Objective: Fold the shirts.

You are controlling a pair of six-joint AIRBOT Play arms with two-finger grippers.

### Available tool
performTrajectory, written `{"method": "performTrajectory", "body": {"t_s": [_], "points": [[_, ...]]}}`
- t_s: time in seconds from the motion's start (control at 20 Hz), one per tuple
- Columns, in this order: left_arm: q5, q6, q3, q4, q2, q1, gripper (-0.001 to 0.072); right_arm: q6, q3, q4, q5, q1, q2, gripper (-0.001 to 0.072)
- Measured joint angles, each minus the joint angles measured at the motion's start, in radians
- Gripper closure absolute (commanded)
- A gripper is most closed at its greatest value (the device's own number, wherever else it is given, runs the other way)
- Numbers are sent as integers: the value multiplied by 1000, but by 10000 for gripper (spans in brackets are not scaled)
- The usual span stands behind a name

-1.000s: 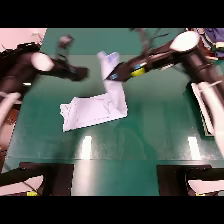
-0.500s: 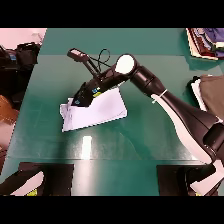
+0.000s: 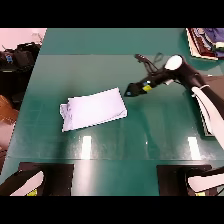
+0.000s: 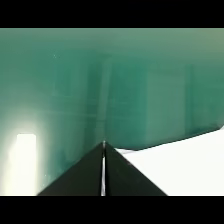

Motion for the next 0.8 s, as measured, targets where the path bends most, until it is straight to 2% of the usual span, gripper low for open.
{"method": "performTrajectory", "body": {"t_s": [0.2,0.4,0.45,0.5,0.55,0.65,0.7,0.8], "points": [[6,0,0,-25,0,-2,682,17,-78,91,-13,-80,-68,57],[10,1,0,-35,-2,-2,682,23,-5,180,3,-18,-200,75],[10,2,0,-38,-2,-2,682,24,25,200,12,8,-233,163],[11,2,0,-40,-2,-2,682,24,58,219,13,37,-265,219],[11,2,0,-45,-2,-2,682,24,94,236,22,66,-299,315],[11,3,0,-59,-2,-2,682,24,164,254,27,119,-352,597],[10,4,0,-68,-2,-2,683,23,198,264,27,142,-371,694],[6,8,0,-89,-2,-2,682,5,260,272,27,167,-393,693]]}}
